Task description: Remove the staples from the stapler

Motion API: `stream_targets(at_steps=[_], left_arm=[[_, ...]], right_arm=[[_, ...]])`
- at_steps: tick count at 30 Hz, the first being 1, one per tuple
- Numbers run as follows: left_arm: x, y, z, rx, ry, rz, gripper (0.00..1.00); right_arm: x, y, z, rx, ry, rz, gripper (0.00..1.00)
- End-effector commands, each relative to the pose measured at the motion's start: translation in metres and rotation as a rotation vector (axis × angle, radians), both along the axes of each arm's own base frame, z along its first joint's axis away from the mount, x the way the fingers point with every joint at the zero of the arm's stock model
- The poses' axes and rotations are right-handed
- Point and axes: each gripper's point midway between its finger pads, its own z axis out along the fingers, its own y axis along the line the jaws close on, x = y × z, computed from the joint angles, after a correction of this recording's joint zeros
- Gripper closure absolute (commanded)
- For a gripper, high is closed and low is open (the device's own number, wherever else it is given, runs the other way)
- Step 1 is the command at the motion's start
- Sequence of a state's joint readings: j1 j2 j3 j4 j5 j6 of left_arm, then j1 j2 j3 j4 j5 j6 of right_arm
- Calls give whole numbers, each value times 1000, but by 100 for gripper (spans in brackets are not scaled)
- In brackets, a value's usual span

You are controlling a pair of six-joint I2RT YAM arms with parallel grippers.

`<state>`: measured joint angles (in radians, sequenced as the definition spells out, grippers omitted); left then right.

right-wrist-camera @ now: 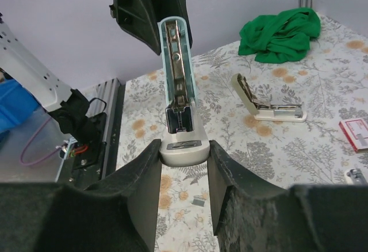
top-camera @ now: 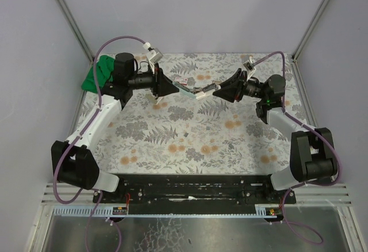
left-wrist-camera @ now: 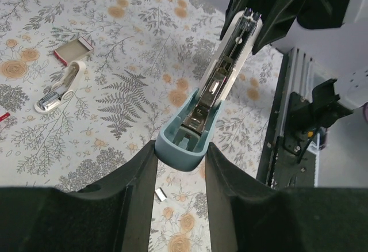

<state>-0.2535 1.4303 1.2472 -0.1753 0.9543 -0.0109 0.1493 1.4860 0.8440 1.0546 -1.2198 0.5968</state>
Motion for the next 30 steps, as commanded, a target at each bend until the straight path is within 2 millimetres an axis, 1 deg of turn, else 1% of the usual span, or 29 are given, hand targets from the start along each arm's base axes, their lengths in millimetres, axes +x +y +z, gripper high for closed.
stream_targets(at_steps=[1, 5, 11, 14, 16, 24, 26, 29, 30], left_arm=[[32, 29, 27, -71, -73, 149, 100], [25, 24, 33, -99, -68, 113, 100], [21, 18, 31, -80, -84, 108, 100], [19, 10, 26, -23, -115, 98, 100], [17, 7, 24, 12, -145, 87, 100], [16, 7, 22, 62, -182, 75, 100], [13, 4, 21, 83, -196, 63, 100], [8, -3, 20, 119, -220, 39, 100], [7, -6, 21, 133, -228, 37, 100]], right_arm=[[-8, -6, 12, 47, 21, 19, 100], [-6, -3, 1, 34, 36, 19, 100], [-11, 8, -4, 21, 44, 52, 100], [-15, 18, -8, 1, 41, 80, 93], [-15, 23, -9, -6, 40, 88, 91], [-13, 24, -11, -23, 10, 98, 84], [-13, 23, -9, -23, 3, 100, 87], [-13, 23, -5, -23, -8, 101, 98], [-12, 24, -6, -27, -10, 100, 100]])
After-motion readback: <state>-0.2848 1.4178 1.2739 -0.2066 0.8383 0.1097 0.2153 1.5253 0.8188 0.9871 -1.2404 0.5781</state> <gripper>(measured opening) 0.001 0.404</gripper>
